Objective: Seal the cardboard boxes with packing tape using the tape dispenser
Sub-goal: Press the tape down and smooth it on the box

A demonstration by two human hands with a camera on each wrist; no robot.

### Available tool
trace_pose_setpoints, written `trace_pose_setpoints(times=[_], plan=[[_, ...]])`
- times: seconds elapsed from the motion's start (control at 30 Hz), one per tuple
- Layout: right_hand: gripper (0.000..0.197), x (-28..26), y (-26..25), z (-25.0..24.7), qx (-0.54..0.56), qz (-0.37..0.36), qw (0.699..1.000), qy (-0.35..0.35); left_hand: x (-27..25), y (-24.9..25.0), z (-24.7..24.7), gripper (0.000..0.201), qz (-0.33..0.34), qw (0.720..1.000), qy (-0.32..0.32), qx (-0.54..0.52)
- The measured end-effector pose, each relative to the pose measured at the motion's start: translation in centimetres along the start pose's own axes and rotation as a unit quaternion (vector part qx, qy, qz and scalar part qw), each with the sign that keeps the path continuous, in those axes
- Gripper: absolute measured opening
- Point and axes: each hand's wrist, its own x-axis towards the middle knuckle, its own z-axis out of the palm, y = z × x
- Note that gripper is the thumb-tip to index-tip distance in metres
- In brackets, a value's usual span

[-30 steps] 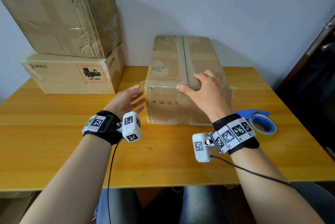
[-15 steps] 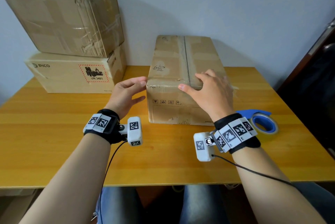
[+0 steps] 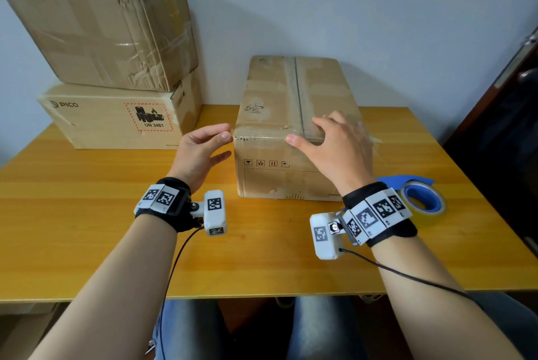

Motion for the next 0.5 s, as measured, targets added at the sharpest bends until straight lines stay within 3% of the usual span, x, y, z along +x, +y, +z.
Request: trace_pose_setpoints(times=[0.17, 0.3, 0.4, 0.5], plan=[[0.085, -0.02, -0.05, -0.15, -0.001, 0.001, 1.000, -0.001, 0.40, -0.08, -0.57, 0.013, 0.015, 1.000, 0.013, 0.018], [0.084, -0.07, -0.11, -0.18, 0.000, 0.001, 1.000, 0.000, 0.46, -0.04, -0.37, 0.016, 0.018, 0.999, -0.014, 0.032], [0.084, -0.04, -0.06, -0.15, -0.002, 0.003, 1.000, -0.002, 0.52, -0.09, -0.50, 0.037, 0.027, 0.999, -0.025, 0.009], [0.083, -0.16, -0.12, -0.22, -0.002, 0.003, 1.000, -0.003, 0.61, -0.10, -0.36, 0.020, 0.027, 0.999, -0.012, 0.014]])
